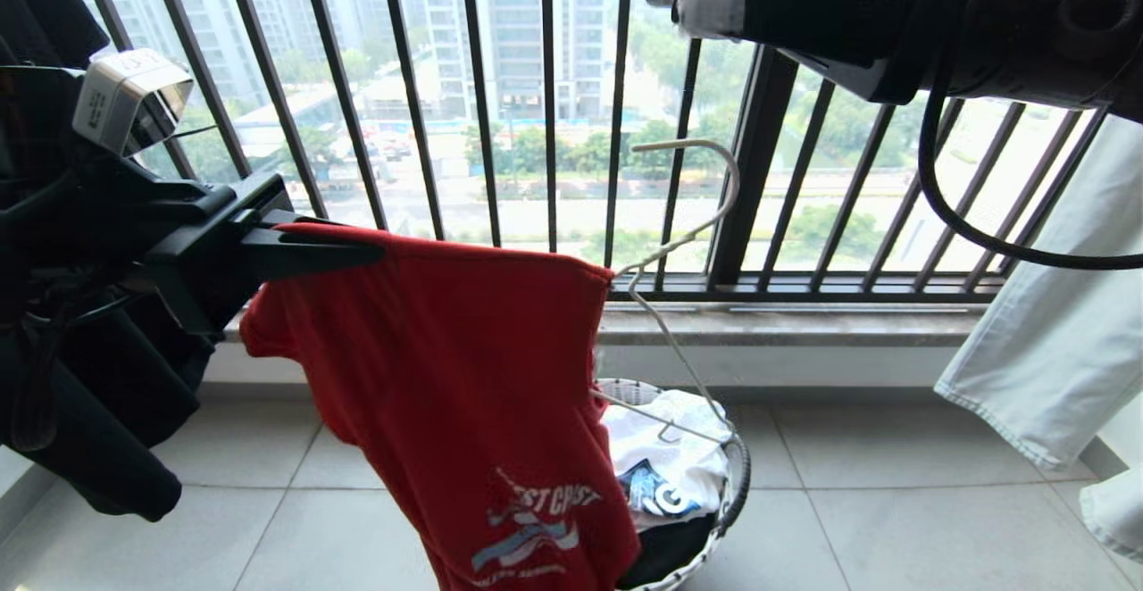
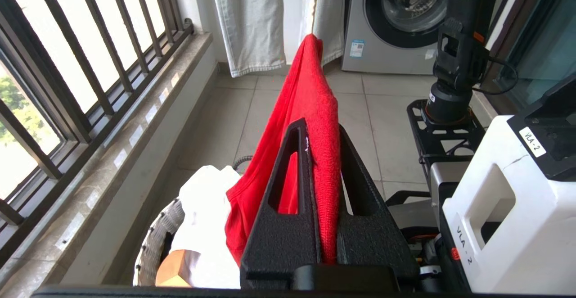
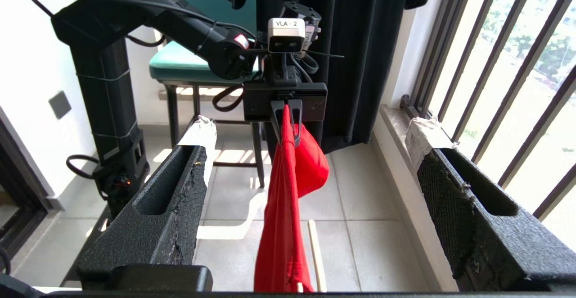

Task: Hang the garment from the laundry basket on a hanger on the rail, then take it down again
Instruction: Hang the clothes on the clothes rack

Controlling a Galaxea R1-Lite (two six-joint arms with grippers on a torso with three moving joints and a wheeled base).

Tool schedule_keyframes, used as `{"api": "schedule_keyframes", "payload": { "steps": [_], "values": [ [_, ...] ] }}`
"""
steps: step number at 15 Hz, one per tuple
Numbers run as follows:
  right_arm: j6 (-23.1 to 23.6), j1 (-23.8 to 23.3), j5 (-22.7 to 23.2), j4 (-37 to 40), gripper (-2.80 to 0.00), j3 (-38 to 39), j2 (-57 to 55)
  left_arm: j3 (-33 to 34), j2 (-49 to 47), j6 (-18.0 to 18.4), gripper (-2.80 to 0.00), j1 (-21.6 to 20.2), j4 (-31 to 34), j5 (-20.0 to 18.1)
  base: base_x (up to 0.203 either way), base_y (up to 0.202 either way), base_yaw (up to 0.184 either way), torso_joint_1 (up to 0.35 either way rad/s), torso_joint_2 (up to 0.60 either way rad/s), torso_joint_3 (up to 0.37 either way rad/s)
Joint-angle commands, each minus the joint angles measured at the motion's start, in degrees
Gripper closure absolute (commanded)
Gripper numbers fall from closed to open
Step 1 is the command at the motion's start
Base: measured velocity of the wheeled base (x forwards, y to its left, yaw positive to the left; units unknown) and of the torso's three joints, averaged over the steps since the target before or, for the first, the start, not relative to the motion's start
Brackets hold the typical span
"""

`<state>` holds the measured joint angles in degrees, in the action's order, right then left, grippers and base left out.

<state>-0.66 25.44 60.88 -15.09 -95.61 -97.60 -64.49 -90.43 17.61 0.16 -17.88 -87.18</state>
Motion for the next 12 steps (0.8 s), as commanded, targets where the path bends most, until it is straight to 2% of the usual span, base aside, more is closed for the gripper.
{"api": "schedule_keyframes", "payload": {
  "steps": [1,5,6,8,10,11,12],
  "values": [
    [0.0,-1.6,0.4,-0.1,-2.8,0.9,1.2,0.1,0.2,0.1,0.0,-0.1,-0.1,-0.5,0.0,0.0,0.0,0.0,0.0,0.0],
    [-0.2,-5.0,0.0,0.0,-2.8,0.8,0.5,0.1,0.3,0.1,0.0,-0.2,-0.1,-0.5,0.0,0.0,0.0,0.0,0.0,0.0],
    [-1.4,-6.3,-1.3,0.1,-2.8,0.8,0.6,0.0,0.2,0.1,0.0,-0.6,-0.1,-0.5,0.0,0.0,0.0,0.0,0.0,0.0],
    [-7.4,-9.5,-5.2,-0.2,-2.8,1.2,0.6,-0.7,0.2,0.1,0.0,-2.3,-0.1,-0.5,0.0,0.0,0.0,0.0,0.0,0.0],
    [-13.1,-14.8,-7.2,-0.2,-2.8,2.4,0.7,-1.4,0.4,0.0,0.0,-4.4,0.4,-0.5,0.0,0.0,0.0,0.0,0.0,0.0],
    [-15.5,-17.9,-7.8,-0.1,-0.08,4.3,1.2,-1.5,0.9,0.0,0.0,-5.0,0.5,-0.5,0.0,0.0,0.0,0.0,0.0,0.0],
    [-17.1,-20.8,-8.0,-0.1,0.0,6.2,1.8,-1.5,1.5,0.0,0.0,-5.5,0.6,-0.5,0.0,0.0,0.0,0.0,0.0,0.0]
  ]
}}
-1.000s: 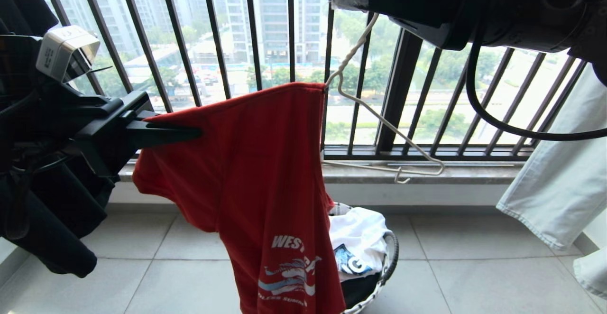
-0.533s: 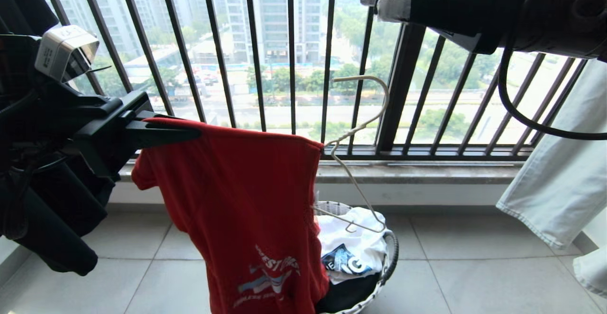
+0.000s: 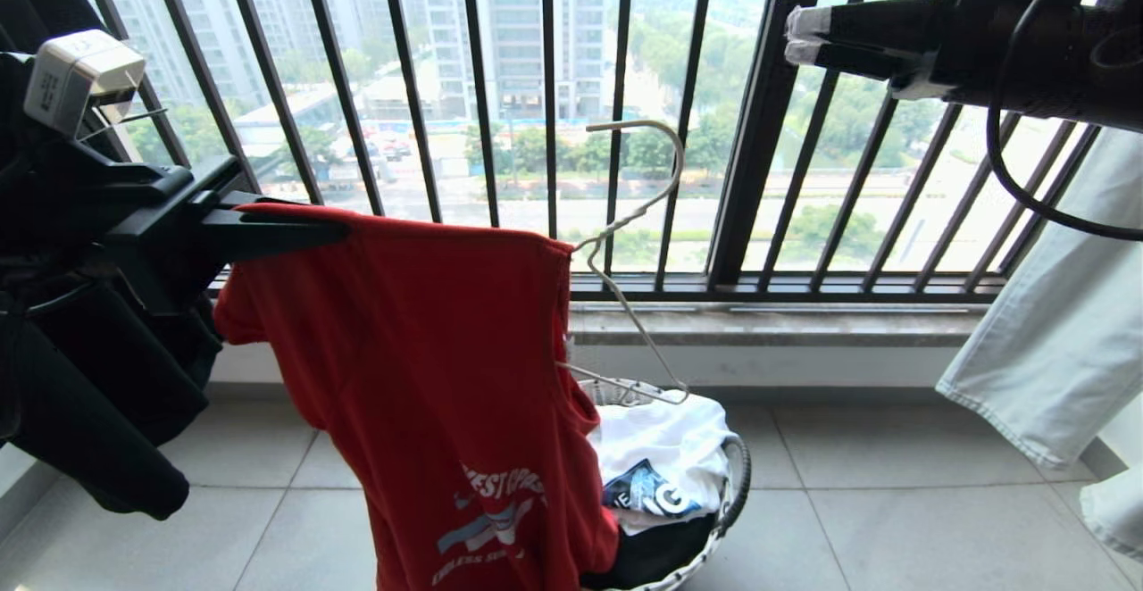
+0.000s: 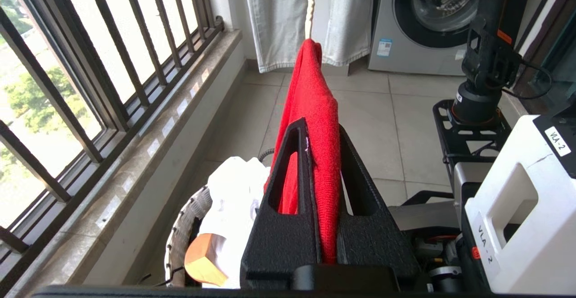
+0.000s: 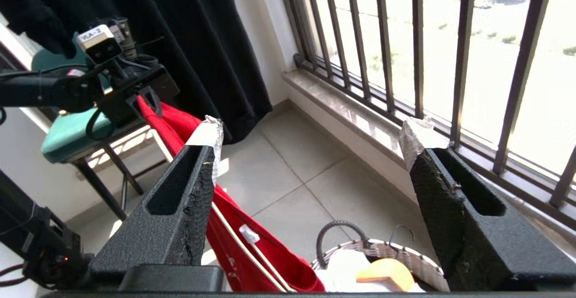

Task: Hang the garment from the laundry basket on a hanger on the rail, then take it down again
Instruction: Hang the clothes on the clothes rack

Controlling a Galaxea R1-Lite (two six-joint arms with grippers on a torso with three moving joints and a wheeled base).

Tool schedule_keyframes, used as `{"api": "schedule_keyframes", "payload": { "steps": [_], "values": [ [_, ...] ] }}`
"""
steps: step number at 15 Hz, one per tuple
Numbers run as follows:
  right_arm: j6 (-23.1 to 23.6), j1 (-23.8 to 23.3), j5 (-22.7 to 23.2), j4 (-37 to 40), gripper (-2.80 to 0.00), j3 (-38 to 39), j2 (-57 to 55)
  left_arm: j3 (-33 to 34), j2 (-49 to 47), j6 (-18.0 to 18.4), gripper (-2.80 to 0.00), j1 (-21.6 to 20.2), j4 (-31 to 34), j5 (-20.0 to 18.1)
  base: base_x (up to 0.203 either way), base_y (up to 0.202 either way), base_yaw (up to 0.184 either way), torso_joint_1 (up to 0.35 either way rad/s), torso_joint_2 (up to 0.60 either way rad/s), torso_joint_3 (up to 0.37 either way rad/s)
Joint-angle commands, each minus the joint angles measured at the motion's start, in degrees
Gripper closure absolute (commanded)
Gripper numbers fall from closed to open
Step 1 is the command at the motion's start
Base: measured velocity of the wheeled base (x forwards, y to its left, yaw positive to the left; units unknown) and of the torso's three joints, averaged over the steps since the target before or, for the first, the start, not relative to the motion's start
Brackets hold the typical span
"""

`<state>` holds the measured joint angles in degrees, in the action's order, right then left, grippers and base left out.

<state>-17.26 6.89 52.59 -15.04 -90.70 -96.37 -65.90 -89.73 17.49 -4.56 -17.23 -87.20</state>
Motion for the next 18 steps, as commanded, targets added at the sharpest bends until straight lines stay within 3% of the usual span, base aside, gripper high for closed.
{"api": "schedule_keyframes", "payload": {
  "steps": [1,6,9,12,14,18],
  "values": [
    [-2.0,-4.7,0.1,0.0,0.0,2.8,1.1,-0.2,1.0,0.1,0.0,-1.2,-0.1,-0.5,0.0,0.0,0.0,0.0,0.0,0.0],
    [-3.5,-7.5,-2.4,5.2,0.0,13.6,1.8,-0.7,0.3,0.0,0.0,-3.6,-0.1,-0.5,0.0,0.0,0.0,0.0,0.0,0.0],
    [-1.9,-3.1,-9.3,9.1,0.0,15.9,0.1,-1.0,0.3,0.0,0.0,-5.4,-0.1,-0.5,0.0,0.0,0.0,0.0,0.0,0.0],
    [0.5,0.1,-10.0,6.9,0.0,19.4,-0.4,-1.4,0.3,-0.5,0.0,-5.6,0.9,-0.5,0.0,0.0,0.0,0.0,0.0,0.0],
    [0.6,1.7,-10.0,6.0,0.0,22.9,-0.3,-3.6,0.8,-0.9,0.0,-4.1,7.3,-0.5,0.0,0.0,0.0,0.0,0.0,0.0],
    [-0.8,2.2,-10.5,3.1,0.0,24.3,0.2,-13.0,1.2,-1.0,0.0,0.0,27.7,-0.5,0.0,0.0,0.0,0.0,0.0,0.0]
  ]
}}
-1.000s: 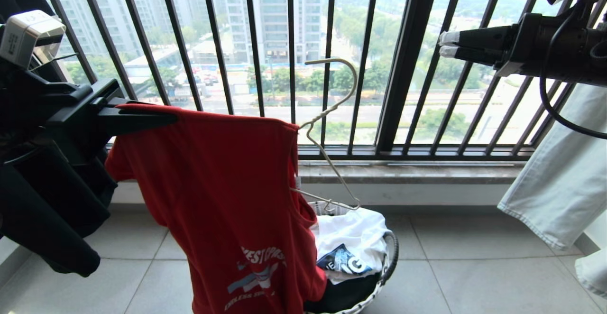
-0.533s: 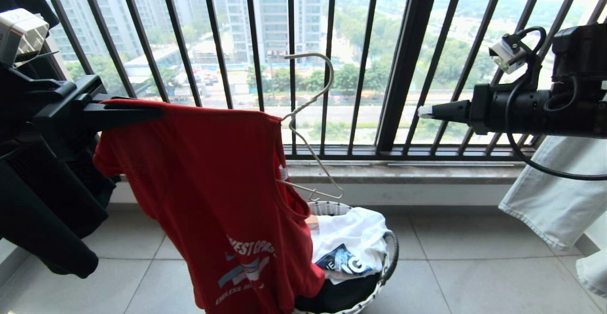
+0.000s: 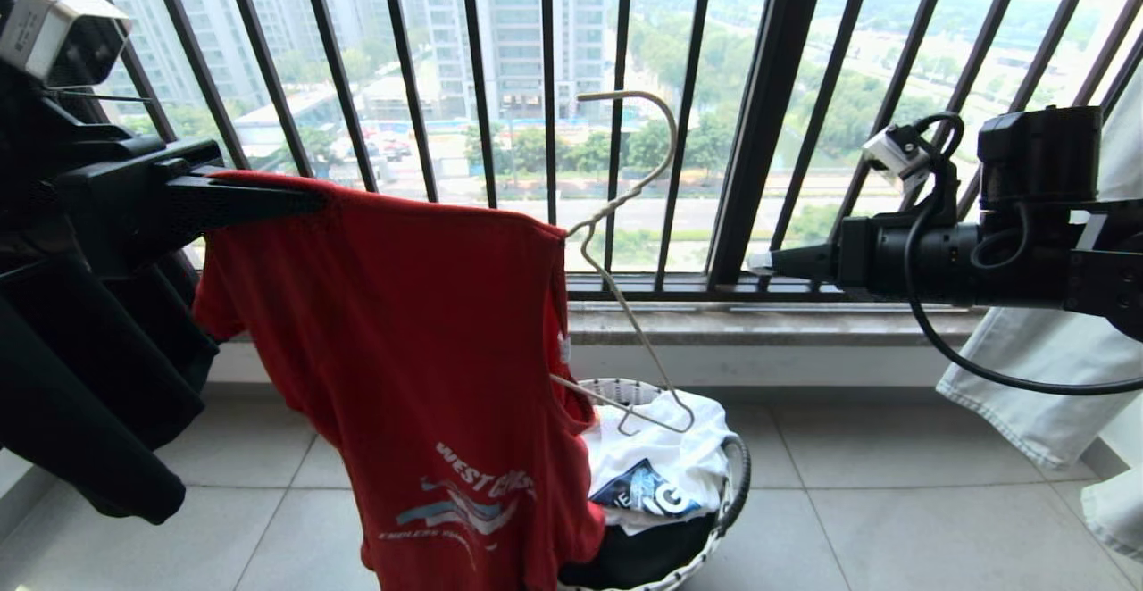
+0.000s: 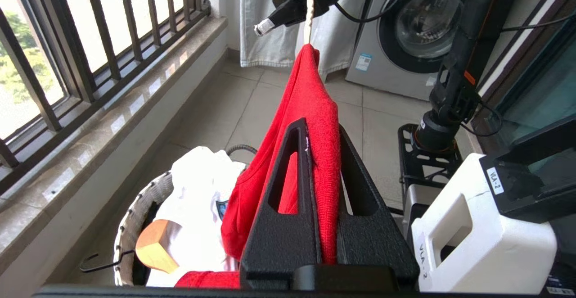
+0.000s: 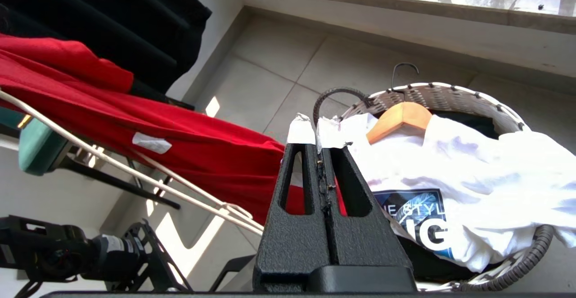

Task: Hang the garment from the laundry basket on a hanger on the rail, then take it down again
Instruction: Hang the clothes on the clothes rack

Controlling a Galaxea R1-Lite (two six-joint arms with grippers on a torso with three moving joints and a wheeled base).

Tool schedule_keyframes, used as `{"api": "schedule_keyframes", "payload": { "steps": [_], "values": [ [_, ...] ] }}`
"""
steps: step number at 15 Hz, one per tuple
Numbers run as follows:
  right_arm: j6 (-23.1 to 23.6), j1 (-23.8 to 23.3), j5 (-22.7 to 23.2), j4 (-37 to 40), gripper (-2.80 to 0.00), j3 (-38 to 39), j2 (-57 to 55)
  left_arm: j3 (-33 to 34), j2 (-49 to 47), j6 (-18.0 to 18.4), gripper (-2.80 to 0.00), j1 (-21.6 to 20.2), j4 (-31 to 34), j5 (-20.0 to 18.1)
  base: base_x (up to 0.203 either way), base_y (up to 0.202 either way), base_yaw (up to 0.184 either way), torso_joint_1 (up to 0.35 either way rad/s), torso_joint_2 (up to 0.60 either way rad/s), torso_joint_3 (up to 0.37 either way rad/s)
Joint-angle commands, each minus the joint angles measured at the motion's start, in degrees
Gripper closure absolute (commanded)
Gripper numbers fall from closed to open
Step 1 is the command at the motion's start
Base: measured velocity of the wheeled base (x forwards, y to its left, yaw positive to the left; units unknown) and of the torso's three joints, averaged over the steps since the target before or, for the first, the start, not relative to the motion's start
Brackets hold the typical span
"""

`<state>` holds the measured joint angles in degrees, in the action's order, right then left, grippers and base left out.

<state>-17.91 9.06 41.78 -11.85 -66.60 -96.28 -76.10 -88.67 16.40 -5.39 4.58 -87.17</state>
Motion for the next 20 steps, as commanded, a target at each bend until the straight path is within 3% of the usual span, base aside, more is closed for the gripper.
{"api": "schedule_keyframes", "payload": {
  "steps": [1,6,8,13,20],
  "values": [
    [-0.2,0.0,0.2,-0.1,0.0,0.1,0.4,-5.0,0.3,0.1,0.0,1.0,10.2,-0.5,0.0,0.0,0.0,0.0,0.0,0.0],
    [-0.2,-0.2,-2.7,-0.9,0.0,-0.7,0.8,-20.6,-0.7,0.0,0.0,1.1,36.7,-0.5,0.0,0.0,0.0,0.0,0.0,0.0],
    [-0.3,-1.0,-5.1,-1.2,0.0,-1.1,0.8,-25.8,-3.3,0.0,0.0,0.7,43.4,-0.5,0.0,0.0,0.0,0.0,0.0,0.0],
    [-0.3,-1.8,-5.7,-1.2,0.0,-1.1,1.5,-36.3,-12.8,0.0,0.0,0.4,52.9,-0.5,0.0,0.0,0.0,0.0,0.0,0.0],
    [-0.3,-1.9,-5.7,-1.2,0.0,-1.0,2.2,-36.2,-13.5,-0.6,0.0,-0.3,51.8,-0.5,0.0,0.0,0.0,0.0,0.0,0.0]
  ]
}}
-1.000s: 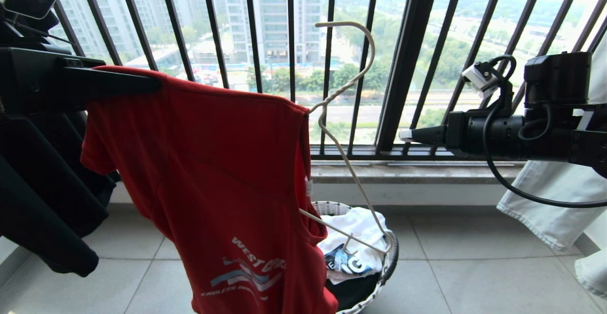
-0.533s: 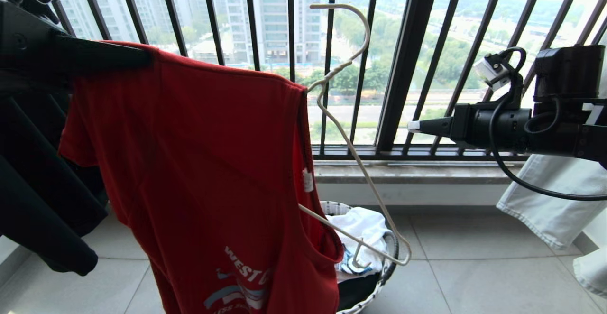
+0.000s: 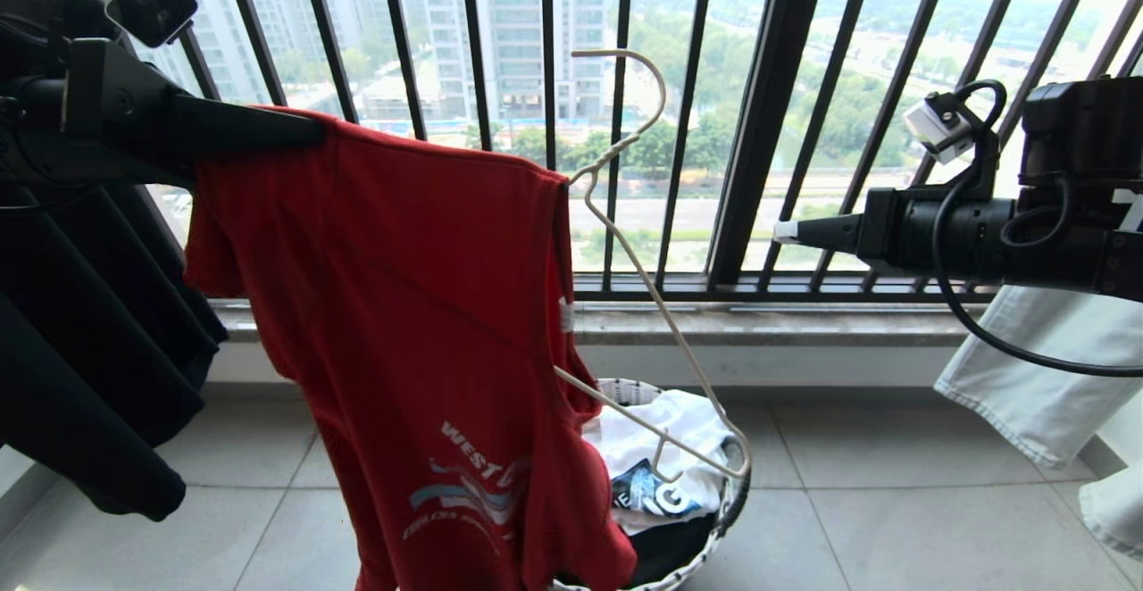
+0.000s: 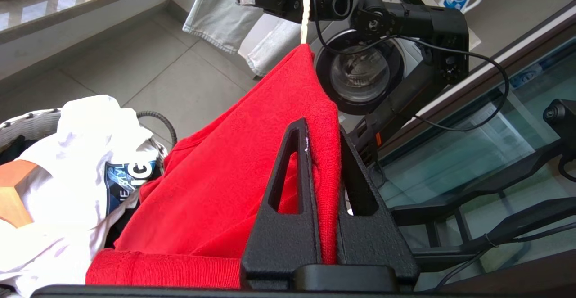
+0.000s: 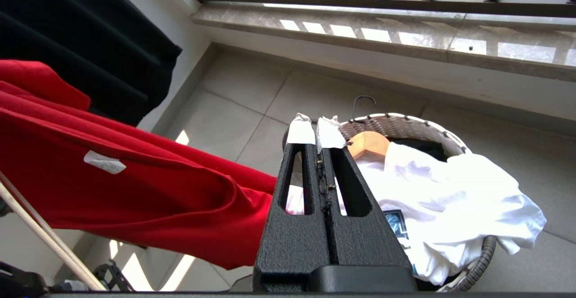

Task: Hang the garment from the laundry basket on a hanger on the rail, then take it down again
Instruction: Hang the clothes on the clothes rack

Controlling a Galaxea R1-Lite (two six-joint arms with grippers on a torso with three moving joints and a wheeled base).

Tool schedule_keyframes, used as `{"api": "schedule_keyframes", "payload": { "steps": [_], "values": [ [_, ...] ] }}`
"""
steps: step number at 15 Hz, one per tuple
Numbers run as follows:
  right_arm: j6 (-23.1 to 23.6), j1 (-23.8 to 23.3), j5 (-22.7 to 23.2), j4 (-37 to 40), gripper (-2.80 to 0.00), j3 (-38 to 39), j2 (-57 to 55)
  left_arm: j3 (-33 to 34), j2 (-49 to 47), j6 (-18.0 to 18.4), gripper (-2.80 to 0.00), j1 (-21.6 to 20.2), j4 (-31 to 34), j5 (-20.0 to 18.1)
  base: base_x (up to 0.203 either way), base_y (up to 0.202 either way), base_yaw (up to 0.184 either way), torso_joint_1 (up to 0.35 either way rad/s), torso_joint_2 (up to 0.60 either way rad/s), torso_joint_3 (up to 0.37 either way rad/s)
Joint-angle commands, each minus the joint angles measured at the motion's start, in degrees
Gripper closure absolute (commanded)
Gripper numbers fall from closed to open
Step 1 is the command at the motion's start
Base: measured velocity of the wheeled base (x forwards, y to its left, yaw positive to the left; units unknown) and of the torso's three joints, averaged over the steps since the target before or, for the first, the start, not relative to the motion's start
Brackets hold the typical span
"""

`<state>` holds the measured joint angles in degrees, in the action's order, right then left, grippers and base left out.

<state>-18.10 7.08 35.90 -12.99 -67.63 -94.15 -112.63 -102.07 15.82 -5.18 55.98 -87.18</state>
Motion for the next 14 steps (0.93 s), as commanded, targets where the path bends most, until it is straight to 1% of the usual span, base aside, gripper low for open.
{"api": "schedule_keyframes", "payload": {
  "steps": [1,4,6,7,9,12,13,14],
  "values": [
    [-0.1,-0.1,0.2,-0.1,0.0,0.2,0.0,0.7,0.2,-0.3,0.0,-1.1,0.4,-0.5,0.0,0.0,0.0,0.0,0.0,0.0],
    [-0.1,-0.4,0.3,-0.1,0.0,0.2,-0.1,1.8,0.9,-0.1,0.0,-1.8,0.4,-0.5,0.0,0.0,0.0,0.0,0.0,0.0],
    [-1.0,-0.4,0.2,-0.2,0.0,0.1,-0.1,1.8,1.1,-0.2,0.0,-1.7,0.6,-0.5,0.0,0.0,0.0,0.0,0.0,0.0],
    [-1.5,-0.4,0.2,-0.2,0.0,0.0,-0.1,1.2,1.4,-0.8,0.0,-1.6,0.9,-0.5,0.0,0.0,0.0,0.0,0.0,0.0],
    [-1.5,-0.5,0.2,-0.2,0.0,0.0,-0.3,0.9,2.4,-3.1,0.0,-1.5,1.5,-0.5,0.0,0.0,0.0,0.0,0.0,0.0],
    [-1.6,-0.4,0.2,-0.2,0.0,0.1,-0.3,0.7,4.8,-3.3,0.0,-1.7,5.6,-0.5,0.0,0.0,0.0,0.0,0.0,0.0],
    [-1.6,-0.4,0.2,-0.2,0.0,0.1,-0.4,0.7,5.4,-3.3,0.0,-2.0,8.0,-0.5,0.0,0.0,0.0,0.0,0.0,0.0],
    [-1.6,-0.4,0.2,-0.2,0.0,0.0,-0.4,0.7,5.5,-3.3,0.0,-3.0,8.9,-0.5,0.0,0.0,0.0,0.0,0.0,0.0]
  ]
}}
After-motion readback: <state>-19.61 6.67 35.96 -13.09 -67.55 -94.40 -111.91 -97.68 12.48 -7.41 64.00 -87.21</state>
